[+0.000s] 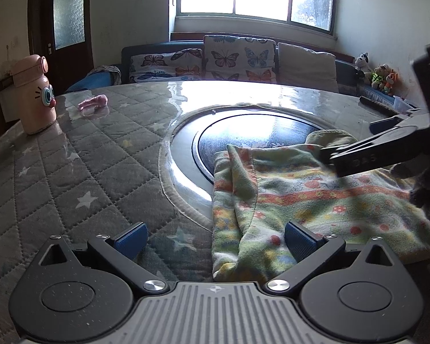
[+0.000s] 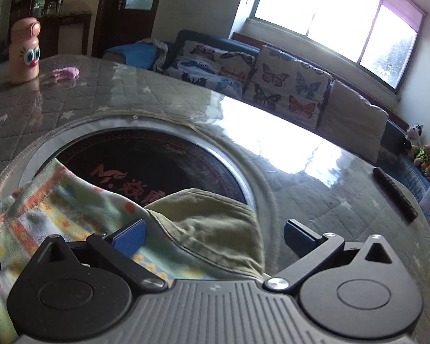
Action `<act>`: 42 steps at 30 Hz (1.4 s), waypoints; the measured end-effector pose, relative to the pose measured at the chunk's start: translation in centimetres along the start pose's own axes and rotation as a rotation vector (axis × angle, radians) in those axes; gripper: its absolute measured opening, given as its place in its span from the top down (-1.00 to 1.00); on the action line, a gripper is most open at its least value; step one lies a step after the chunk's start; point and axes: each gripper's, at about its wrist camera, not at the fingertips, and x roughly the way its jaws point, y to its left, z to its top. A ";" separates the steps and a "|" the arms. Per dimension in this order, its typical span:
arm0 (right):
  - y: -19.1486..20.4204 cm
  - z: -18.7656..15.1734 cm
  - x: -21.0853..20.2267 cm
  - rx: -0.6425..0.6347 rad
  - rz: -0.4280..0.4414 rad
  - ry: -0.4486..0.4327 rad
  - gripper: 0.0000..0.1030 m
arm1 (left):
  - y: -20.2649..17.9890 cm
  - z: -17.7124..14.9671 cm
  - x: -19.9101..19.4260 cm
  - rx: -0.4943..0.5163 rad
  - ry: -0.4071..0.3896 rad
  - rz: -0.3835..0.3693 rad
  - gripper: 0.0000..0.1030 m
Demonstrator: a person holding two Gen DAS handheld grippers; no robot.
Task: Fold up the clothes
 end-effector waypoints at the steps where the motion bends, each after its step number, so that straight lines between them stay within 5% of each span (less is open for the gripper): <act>1: 0.1 0.1 0.1 -0.001 0.003 -0.001 -1.00 | 0.0 0.0 0.0 -0.002 0.000 -0.001 -1.00; 15: 2.3 0.6 1.0 -0.036 0.041 0.004 -1.00 | 0.5 0.2 -1.4 -0.026 -0.010 0.029 -1.00; 42: 8.7 -4.5 -9.3 -0.292 0.098 -0.191 -1.00 | 1.9 0.1 -2.4 -0.067 0.012 0.054 -1.00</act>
